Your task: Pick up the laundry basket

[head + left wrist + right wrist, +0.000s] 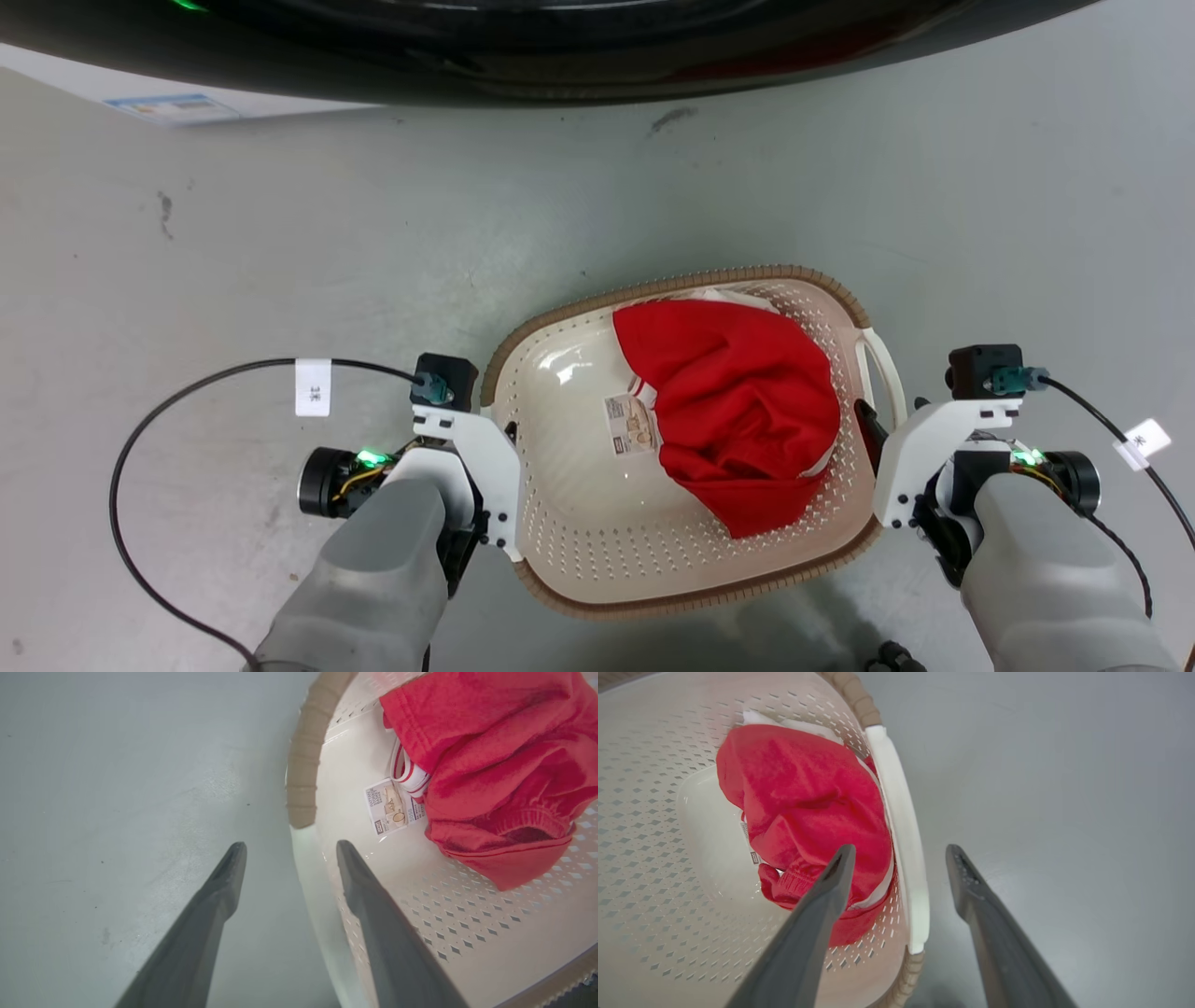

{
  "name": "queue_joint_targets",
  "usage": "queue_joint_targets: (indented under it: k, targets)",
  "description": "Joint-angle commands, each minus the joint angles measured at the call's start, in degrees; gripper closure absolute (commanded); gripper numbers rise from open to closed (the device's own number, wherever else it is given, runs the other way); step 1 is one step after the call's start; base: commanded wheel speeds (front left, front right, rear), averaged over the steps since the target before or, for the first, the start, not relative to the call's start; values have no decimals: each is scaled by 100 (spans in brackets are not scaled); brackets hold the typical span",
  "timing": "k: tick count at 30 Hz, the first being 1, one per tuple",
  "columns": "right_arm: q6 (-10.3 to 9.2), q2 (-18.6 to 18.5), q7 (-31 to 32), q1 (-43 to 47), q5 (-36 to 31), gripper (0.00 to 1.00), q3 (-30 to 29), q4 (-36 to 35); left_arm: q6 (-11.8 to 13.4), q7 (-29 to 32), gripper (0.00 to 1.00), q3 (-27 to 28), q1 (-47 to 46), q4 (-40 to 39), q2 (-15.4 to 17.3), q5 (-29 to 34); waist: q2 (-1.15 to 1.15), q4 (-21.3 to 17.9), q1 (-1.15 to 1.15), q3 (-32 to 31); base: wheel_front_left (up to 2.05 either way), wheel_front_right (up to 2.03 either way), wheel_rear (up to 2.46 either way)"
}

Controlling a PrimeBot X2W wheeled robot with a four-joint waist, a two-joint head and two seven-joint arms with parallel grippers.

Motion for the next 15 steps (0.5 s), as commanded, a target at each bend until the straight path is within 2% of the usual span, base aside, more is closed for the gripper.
queue_joint_targets:
  k: [1,15]
  targets:
    - [-4,18,40,-125,39,0,33,32,19,21,0,-20,-100,45,8,-25,0,-8,-1,90,0,0,0]
    - [-4,53,335,-490,234,0,358,157,66,364,0,-159,-526,231,17,-48,0,-4,-1,601,0,0,0]
